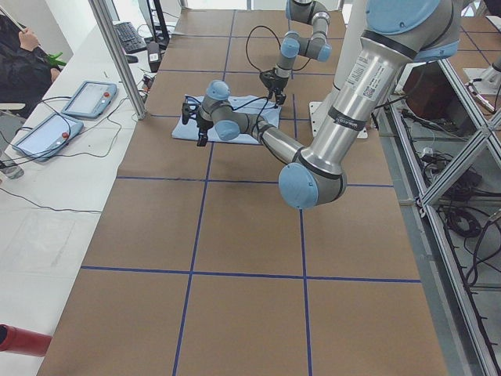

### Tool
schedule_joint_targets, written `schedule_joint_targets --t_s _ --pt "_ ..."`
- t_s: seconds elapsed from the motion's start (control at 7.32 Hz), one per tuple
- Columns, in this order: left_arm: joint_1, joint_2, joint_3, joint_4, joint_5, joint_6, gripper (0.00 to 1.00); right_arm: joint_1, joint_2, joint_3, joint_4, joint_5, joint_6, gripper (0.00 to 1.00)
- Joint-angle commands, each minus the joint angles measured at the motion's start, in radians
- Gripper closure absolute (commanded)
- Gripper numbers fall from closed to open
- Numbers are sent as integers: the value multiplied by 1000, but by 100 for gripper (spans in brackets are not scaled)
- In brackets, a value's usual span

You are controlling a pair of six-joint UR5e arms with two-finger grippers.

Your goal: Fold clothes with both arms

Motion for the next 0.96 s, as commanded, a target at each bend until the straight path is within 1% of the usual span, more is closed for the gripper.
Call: schedule_joint_targets --t_s 0.0,0.14,0.27,0.82 --pt "4 2 1 0 0 0 0 -18 2 1 0 -7 -62 45" --pt "4 2 3 0 0 1 0 -18 -1 1 2 -7 -67 54" --pt "4 2 3 0 0 1 0 -18 -3 -1 0 -8 -106 68" --pt "4 2 3 0 -1 3 0 -17 -11 -1 -2 -16 -125 68"
